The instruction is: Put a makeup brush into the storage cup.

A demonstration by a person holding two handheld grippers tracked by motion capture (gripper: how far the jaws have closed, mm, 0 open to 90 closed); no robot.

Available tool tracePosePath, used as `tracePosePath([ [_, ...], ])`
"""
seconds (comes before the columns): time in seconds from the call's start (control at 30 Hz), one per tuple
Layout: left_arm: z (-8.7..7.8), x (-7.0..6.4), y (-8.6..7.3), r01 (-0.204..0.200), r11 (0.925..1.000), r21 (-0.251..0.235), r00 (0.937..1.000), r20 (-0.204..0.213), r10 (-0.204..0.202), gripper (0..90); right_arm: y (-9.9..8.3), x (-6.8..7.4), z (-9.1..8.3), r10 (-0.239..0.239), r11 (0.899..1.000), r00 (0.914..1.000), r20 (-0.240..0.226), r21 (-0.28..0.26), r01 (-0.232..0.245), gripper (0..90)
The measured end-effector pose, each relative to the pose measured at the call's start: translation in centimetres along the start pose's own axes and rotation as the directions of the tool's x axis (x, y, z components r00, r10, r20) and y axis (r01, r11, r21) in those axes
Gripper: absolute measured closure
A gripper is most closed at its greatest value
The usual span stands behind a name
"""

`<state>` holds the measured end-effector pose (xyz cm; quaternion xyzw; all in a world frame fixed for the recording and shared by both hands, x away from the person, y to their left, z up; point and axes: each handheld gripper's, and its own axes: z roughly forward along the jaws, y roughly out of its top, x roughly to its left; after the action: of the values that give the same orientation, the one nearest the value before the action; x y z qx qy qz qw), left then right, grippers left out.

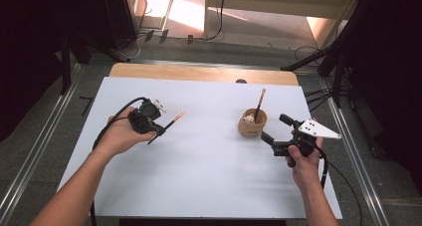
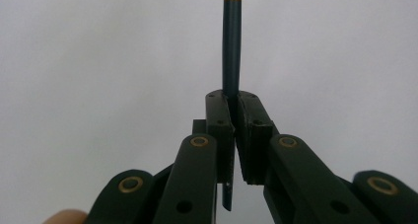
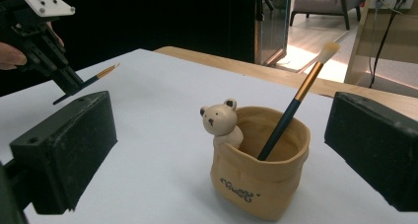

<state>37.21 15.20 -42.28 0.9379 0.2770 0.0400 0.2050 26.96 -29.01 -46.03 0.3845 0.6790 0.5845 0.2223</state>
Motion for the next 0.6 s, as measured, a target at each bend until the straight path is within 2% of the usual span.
tracePosePath([
  [0.13,-0.3,-0.4,0.3,0.0,0.998,-0.063,0.9998,0.02,0.002,86.4,0.6,0.1,0.0,-0.001,1.0,1.0,0.007,0.006,0.001,0.0],
  [0.33,-0.7,-0.8,0.7,-0.005,0.9936,-0.113,0.9999,0.012,0.007,86.4,1.5,0.3,0.3,-0.003,1.0,1.0,0.002,0.001,0.003,0.0],
  [0.6,-1.0,-1.1,1.0,0.002,0.979,-0.204,1.0,0.0,-0.002,86.4,2.2,0.7,1.0,-0.003,1.0,1.0,-0.006,0.001,0.003,0.0],
])
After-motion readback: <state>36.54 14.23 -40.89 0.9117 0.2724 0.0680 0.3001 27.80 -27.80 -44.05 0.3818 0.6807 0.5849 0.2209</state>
